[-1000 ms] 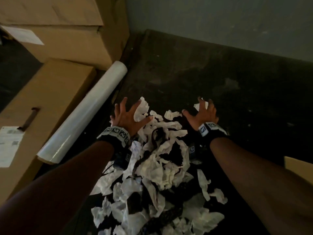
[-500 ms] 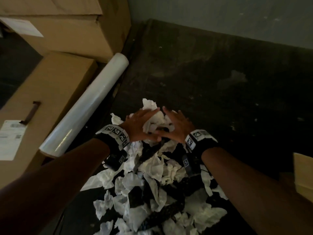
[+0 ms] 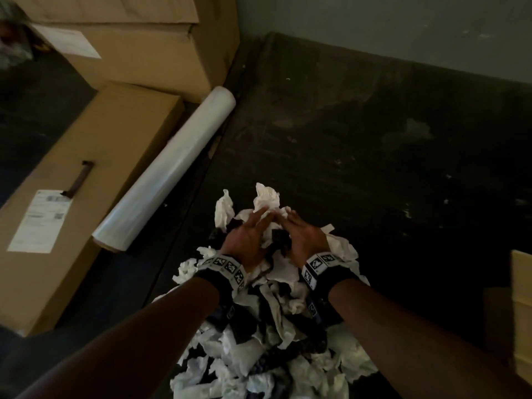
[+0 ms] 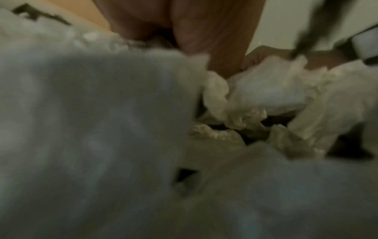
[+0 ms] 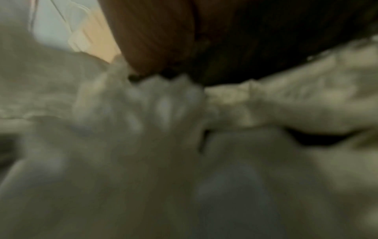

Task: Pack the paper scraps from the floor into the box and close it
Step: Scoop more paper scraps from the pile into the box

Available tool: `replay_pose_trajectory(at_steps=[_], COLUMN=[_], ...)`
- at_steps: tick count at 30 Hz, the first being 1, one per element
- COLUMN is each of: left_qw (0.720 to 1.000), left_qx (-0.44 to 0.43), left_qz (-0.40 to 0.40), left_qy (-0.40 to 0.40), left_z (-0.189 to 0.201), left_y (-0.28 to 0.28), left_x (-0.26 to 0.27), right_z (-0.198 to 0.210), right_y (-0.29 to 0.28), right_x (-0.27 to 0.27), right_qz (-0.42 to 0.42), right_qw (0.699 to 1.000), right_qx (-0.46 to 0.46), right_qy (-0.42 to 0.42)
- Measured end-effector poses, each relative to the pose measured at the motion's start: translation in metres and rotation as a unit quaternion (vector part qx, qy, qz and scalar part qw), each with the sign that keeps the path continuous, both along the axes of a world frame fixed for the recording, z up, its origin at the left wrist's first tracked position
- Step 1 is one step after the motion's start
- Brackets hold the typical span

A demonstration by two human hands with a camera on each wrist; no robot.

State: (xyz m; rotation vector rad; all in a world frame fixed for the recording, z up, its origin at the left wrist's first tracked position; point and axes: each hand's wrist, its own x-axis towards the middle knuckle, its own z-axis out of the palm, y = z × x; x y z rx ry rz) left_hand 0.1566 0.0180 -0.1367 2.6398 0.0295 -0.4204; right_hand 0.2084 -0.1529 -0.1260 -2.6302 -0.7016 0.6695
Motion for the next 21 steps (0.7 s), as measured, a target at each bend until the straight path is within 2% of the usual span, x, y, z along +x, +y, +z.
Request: replay_pose_trajectory(at_steps=[4,8,12,15,18,19,21], left_qw=[0.997,0.982,0.963,0.949,0.959,0.97,0.992], left_qx=[-0.043,-0.092,-0.112,-0.127,-0.138,-0.127,-0.086], left_qz=[0.018,-0.012,-0.029,-0.036,-0.045,-0.048,-0.06], left_qy=[-0.062,-0.166,-0.244,-0.286,-0.243,-0.2,-0.065], left_z=[0.015,0.049,0.084,0.098,0.09,0.085,0.073], left_y=[-0.008,-0.012,-0.014,-0.019,-0.027,-0.03,-0.033], left_x=[-0.004,-0.027,-0.066,-0.108,-0.151,-0.164,-0.185], right_z=[0.027,0.059,0.093,0.099,0.092,0.085,0.069], right_y=[-0.001,-0.015,-0.03,-0.042,-0.051,-0.054,-0.059], right_x=[-0.004,-0.022,-0.064,-0.108,-0.152,-0.164,-0.183], right_qz=[-0.024,-0.031,-0.035,-0.04,-0.041,-0.036,-0.018], right_qw=[1.0,0.996,0.988,0.978,0.985,0.989,0.997], right_qx=[0.018,0.055,0.108,0.144,0.127,0.114,0.071], right_qy=[-0.007,-0.06,-0.109,-0.148,-0.108,-0.085,-0.035])
